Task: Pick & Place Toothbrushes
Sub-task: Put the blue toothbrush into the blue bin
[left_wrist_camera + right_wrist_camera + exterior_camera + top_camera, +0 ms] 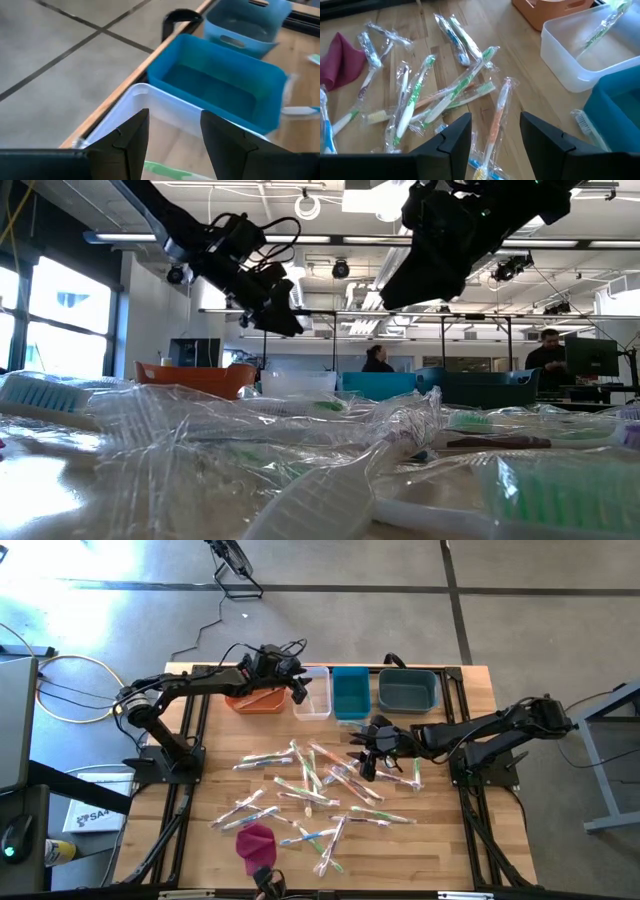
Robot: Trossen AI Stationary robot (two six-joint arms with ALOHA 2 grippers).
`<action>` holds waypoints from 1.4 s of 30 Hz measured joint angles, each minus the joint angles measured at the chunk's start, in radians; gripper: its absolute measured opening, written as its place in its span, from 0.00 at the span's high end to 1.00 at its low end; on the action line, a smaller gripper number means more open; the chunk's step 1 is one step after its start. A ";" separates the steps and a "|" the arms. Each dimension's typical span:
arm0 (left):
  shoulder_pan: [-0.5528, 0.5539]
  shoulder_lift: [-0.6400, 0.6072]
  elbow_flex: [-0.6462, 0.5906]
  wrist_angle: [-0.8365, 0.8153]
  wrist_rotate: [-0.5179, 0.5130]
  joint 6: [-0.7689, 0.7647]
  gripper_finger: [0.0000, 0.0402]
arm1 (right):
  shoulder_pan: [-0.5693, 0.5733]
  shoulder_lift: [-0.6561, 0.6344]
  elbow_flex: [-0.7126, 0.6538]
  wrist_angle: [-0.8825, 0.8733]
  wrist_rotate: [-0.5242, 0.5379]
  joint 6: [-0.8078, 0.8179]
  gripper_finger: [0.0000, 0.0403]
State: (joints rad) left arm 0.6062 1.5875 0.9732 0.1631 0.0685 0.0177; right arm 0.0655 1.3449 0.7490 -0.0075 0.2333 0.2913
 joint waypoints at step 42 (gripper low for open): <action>-0.270 -0.294 -0.134 -0.192 0.002 0.085 1.00 | 0.000 -0.176 0.001 -0.180 0.002 -0.034 0.60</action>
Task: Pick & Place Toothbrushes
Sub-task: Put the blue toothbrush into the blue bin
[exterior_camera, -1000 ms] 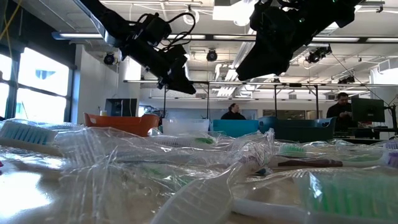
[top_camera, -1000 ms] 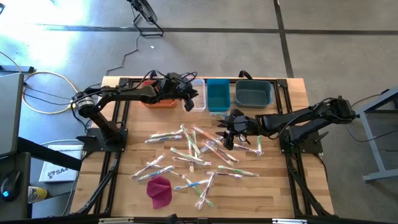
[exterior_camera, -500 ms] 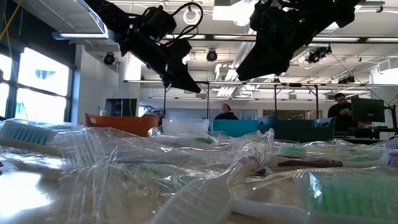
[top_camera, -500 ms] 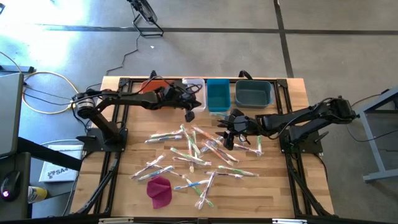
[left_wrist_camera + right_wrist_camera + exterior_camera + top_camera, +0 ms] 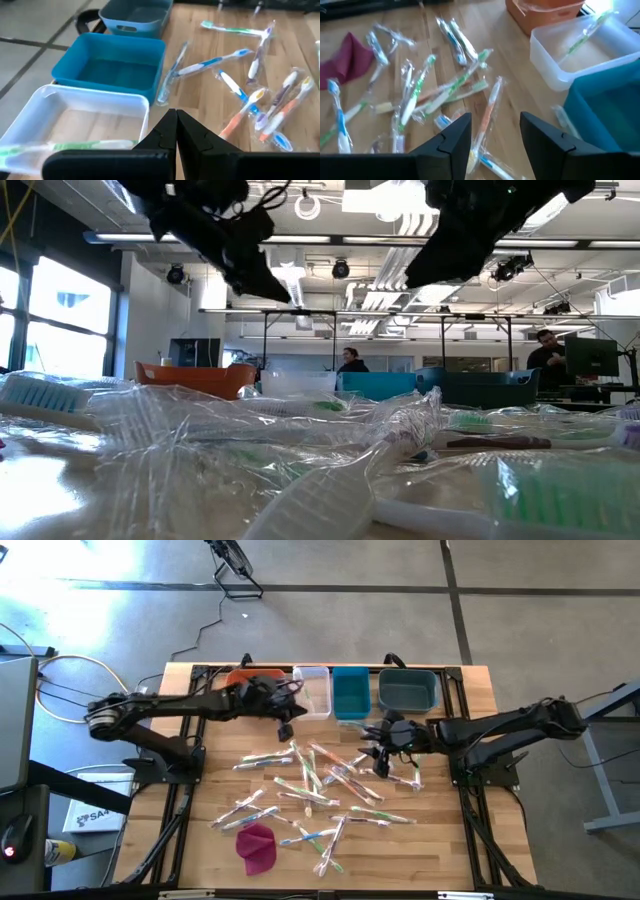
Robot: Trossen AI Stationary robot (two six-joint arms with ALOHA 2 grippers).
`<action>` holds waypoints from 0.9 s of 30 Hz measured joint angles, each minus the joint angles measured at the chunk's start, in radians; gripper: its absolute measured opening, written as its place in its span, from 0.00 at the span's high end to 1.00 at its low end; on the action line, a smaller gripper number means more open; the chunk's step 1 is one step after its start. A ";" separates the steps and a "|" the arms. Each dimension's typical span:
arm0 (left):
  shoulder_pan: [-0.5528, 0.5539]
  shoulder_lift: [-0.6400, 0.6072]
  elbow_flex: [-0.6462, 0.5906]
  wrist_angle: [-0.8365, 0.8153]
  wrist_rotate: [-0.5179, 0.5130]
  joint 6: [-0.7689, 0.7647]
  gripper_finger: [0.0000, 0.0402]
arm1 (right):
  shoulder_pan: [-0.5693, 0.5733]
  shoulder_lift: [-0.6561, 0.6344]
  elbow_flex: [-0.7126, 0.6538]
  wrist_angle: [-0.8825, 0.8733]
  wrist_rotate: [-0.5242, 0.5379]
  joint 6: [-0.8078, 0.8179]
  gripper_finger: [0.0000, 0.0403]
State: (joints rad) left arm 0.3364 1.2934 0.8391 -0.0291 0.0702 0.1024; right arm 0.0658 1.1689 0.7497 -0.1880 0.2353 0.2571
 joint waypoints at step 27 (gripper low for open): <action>-0.187 -0.369 -0.397 0.255 -0.020 -0.055 1.00 | 0.000 -0.028 0.000 -0.035 0.000 -0.025 0.60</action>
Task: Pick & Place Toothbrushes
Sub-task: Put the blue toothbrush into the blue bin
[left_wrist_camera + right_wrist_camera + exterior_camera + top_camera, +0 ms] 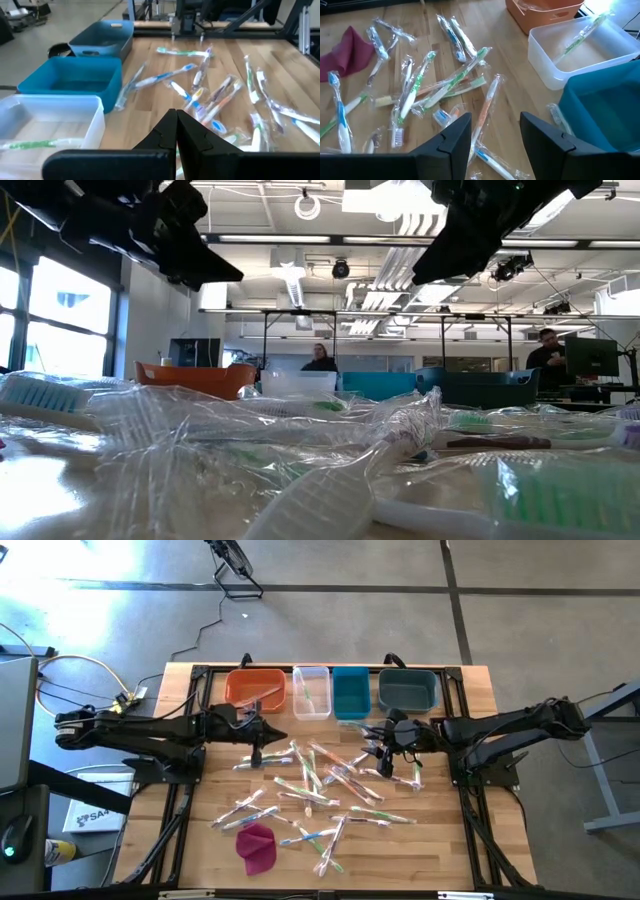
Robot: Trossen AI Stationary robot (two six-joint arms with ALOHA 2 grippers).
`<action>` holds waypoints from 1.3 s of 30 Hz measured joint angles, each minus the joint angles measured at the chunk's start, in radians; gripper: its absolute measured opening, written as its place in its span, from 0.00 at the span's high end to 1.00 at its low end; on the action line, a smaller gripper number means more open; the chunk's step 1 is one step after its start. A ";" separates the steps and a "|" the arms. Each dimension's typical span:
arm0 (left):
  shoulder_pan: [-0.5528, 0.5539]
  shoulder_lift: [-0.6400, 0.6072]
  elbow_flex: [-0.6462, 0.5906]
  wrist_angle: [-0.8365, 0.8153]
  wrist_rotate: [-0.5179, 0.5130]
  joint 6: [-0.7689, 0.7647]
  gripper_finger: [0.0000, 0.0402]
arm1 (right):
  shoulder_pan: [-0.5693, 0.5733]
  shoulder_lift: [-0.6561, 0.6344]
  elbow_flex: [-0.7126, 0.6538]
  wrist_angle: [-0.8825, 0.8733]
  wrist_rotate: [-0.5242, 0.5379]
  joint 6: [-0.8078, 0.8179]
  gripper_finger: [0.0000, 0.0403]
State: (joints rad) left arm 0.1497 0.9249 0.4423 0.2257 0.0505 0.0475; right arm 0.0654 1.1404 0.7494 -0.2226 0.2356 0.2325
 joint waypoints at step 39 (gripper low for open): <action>0.000 0.000 0.000 -0.009 0.001 -0.082 1.00 | -0.002 0.086 0.000 -0.307 0.155 0.482 0.60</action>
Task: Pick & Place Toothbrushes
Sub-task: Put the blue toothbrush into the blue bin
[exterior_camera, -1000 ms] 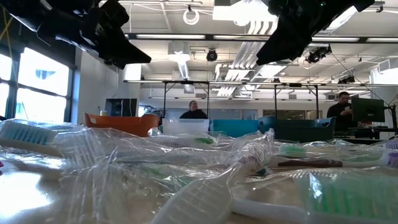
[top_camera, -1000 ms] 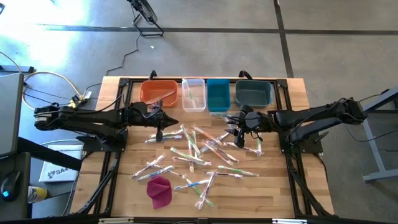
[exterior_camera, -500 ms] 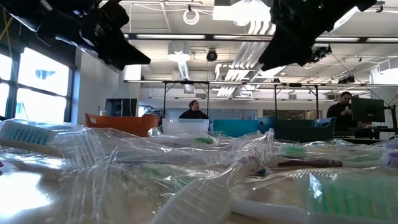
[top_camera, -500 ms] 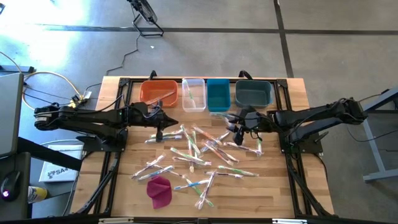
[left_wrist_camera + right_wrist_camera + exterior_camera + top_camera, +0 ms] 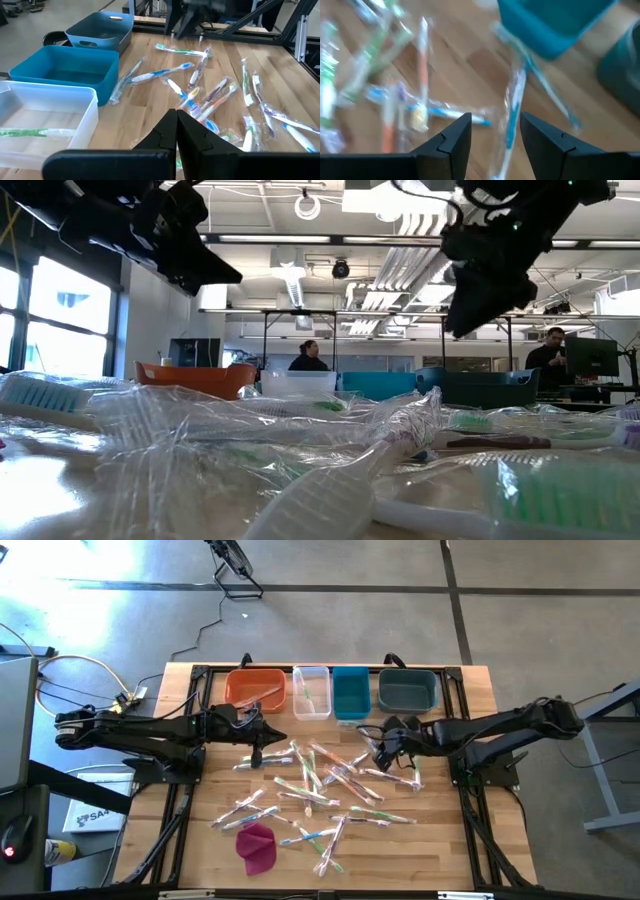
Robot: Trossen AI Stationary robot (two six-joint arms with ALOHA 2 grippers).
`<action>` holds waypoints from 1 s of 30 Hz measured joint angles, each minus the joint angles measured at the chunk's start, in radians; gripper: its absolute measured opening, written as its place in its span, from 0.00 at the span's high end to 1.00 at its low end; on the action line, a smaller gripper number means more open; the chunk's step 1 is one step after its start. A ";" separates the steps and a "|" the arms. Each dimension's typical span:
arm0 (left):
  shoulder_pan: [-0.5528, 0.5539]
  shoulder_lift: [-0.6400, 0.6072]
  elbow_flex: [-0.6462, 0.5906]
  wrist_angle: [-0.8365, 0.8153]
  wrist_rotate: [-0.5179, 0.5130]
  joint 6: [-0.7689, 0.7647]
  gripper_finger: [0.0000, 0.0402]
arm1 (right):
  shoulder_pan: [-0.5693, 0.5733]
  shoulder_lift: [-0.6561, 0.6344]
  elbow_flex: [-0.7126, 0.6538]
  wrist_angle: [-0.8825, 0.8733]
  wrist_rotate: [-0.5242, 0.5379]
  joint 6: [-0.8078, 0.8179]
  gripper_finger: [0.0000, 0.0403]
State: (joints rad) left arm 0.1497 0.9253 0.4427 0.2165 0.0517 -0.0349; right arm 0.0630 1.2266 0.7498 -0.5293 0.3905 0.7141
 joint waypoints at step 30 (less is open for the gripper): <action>0.000 0.000 0.000 -0.009 0.000 0.003 1.00 | 0.000 0.348 -0.001 0.002 -0.009 0.303 0.60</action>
State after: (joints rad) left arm 0.1497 0.9253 0.4431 0.2073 0.0517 -0.0319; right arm 0.0634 1.5743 0.7490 -0.5268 0.3817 1.0172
